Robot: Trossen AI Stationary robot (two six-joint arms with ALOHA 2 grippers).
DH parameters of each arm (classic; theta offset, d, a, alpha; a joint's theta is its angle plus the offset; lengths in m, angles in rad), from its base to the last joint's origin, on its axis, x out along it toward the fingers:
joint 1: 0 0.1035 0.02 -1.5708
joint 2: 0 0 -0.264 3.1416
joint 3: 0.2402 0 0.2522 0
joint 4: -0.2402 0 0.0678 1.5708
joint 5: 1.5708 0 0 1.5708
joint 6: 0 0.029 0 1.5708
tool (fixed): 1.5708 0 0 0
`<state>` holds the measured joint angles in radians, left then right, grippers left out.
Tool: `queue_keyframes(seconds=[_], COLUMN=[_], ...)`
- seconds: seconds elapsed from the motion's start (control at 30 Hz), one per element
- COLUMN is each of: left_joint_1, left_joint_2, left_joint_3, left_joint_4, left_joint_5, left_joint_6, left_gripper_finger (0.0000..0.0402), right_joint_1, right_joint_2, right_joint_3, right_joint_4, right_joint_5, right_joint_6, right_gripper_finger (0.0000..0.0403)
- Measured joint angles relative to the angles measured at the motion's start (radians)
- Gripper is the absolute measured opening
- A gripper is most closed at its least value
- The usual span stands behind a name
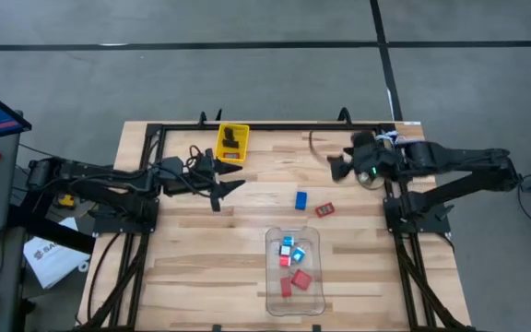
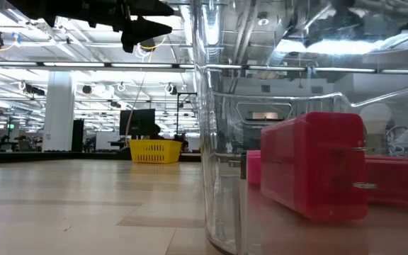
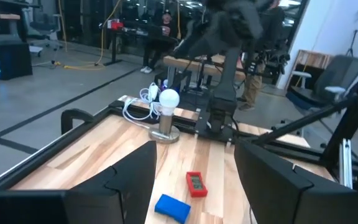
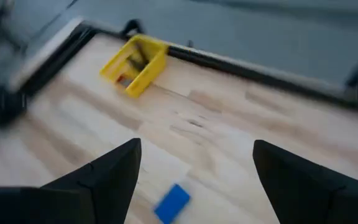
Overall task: Pick & Place Office items
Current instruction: Put the red digital clock into the yellow bin
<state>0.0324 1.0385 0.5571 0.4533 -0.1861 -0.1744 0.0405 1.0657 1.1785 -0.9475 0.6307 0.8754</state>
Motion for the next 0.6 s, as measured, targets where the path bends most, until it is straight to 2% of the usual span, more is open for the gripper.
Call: queue_keyframes(seconds=[0.1, 0.2, 0.33, 0.43, 0.6], left_joint_1=[0.003, -0.001, -0.001, -0.001, -0.001], left_joint_2=[-0.015, -0.031, -0.055, -0.073, -0.093], left_joint_3=[0.0, 0.0, 0.0, 0.0, 0.0], left_joint_4=[0.0, -0.001, -0.005, -0.012, -0.04], left_joint_5=[0.0, 0.001, 0.001, 0.001, 0.014], left_joint_6=[-0.016, -0.017, 0.003, 0.013, 0.033], left_gripper_finger=[0.0214, 0.0214, 0.0214, 0.0214, 0.0214], right_joint_1=[-0.077, -0.133, -0.174, -0.191, -0.159], right_joint_2=[0.002, 0.026, 0.125, 0.234, 0.392], right_joint_3=[0.01, 0.012, 0.011, 0.009, 0.009], right_joint_4=[-0.011, -0.041, -0.239, -0.385, -0.396], right_joint_5=[-0.073, -0.196, -0.302, -0.358, -0.397], right_joint_6=[0.143, 0.247, 0.334, 0.343, 0.244], right_gripper_finger=[0.0302, 0.0302, 0.0302, 0.0302, 0.0302])
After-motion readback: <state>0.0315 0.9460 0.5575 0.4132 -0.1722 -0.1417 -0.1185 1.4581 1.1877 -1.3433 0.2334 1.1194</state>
